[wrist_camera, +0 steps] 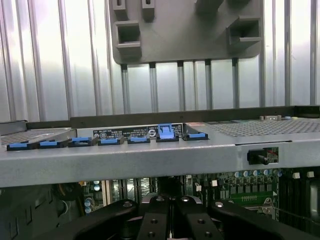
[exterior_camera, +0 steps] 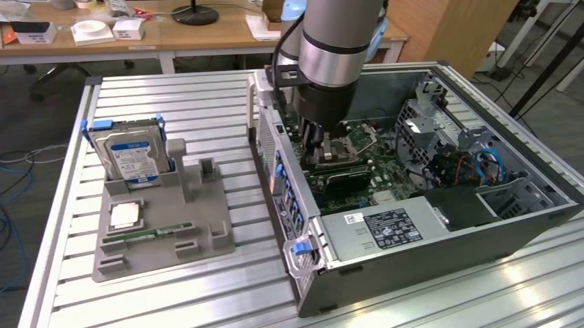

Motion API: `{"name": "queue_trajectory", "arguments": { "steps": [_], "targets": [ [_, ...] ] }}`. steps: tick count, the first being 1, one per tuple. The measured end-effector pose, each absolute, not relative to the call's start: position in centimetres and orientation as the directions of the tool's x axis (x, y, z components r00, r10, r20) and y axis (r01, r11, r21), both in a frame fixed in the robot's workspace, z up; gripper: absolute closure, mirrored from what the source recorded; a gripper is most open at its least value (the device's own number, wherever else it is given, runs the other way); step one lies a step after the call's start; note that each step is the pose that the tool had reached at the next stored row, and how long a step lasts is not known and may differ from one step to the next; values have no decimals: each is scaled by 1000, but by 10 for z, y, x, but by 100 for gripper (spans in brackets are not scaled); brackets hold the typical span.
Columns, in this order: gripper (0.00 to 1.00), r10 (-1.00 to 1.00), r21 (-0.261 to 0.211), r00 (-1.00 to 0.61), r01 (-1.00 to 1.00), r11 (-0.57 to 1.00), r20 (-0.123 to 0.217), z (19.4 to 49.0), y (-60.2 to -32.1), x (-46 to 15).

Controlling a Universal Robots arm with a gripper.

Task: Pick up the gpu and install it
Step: 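Press down on the gpu until it lock into place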

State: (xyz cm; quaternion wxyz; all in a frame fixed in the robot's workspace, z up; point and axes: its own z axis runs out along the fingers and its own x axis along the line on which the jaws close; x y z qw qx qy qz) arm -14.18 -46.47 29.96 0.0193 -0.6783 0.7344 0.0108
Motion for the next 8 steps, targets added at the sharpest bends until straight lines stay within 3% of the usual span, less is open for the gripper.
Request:
{"name": "queue_trajectory", "arguments": {
  "steps": [8],
  "targets": [
    [89,-996,-10,-79,-997,80,-43,303,-465,-143]
  ]
}}
